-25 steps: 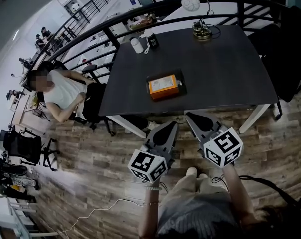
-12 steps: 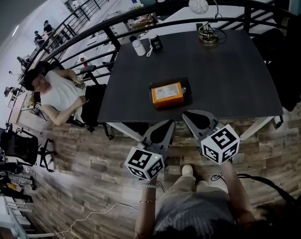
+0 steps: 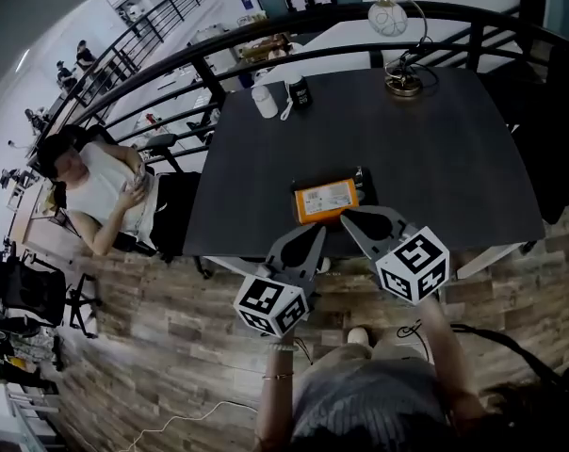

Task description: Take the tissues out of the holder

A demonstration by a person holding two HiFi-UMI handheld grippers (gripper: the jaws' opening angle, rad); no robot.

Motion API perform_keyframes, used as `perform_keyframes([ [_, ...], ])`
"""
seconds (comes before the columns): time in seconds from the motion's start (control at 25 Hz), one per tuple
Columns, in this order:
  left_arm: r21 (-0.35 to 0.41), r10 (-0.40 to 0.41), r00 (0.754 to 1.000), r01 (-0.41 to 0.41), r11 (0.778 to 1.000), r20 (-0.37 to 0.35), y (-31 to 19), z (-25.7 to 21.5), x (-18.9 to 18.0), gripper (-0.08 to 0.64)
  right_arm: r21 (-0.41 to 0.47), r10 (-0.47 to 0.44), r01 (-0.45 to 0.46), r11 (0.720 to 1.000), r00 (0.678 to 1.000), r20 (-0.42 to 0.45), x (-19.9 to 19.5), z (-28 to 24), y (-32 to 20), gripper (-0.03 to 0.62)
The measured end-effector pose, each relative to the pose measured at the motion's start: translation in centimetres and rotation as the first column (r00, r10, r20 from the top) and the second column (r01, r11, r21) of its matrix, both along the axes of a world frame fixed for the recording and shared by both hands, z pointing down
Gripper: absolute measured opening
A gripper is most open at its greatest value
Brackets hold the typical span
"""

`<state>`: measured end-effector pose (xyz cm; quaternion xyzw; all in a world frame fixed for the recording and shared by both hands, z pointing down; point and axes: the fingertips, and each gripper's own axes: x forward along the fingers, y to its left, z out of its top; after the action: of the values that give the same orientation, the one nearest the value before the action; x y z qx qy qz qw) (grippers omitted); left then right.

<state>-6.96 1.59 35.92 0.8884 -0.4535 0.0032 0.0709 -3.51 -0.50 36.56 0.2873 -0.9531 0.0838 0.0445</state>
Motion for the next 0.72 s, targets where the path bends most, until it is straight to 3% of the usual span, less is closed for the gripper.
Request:
perform_keyframes([
  [0.2,-0.009,-0.002,1.000,0.002,1.000,0.002,-2.0,0.3,-1.7,0.008,-0.030,-0.004,0.004,1.000,1.000,-0.006,-1.3,0.6,-2.5,0.014],
  [0.36,-0.028,-0.027,1.000,0.027,0.999,-0.004,-2.9,0.9,-2.9,0.008,-0.079,-0.060,0.059,0.995,0.998,-0.007,-2.6,1.4,-3.8,0.015],
  [0.52,-0.038,-0.070,0.997,0.069,0.997,-0.017,-4.4,1.0,-4.4,0.008,-0.090,-0.131,0.125,0.988,0.989,-0.068,-4.0,2.2,-5.7,0.022],
  [0.6,-0.046,-0.103,0.994,0.102,0.994,-0.022,-5.5,1.2,-5.3,0.008,-0.114,-0.181,0.170,0.979,0.979,-0.096,-4.9,2.8,-7.2,0.082],
  [0.72,-0.076,-0.146,0.989,0.143,0.987,-0.034,-7.1,2.0,-5.9,0.008,-0.154,-0.252,0.228,0.961,0.954,-0.161,-5.5,4.5,-9.2,0.099],
])
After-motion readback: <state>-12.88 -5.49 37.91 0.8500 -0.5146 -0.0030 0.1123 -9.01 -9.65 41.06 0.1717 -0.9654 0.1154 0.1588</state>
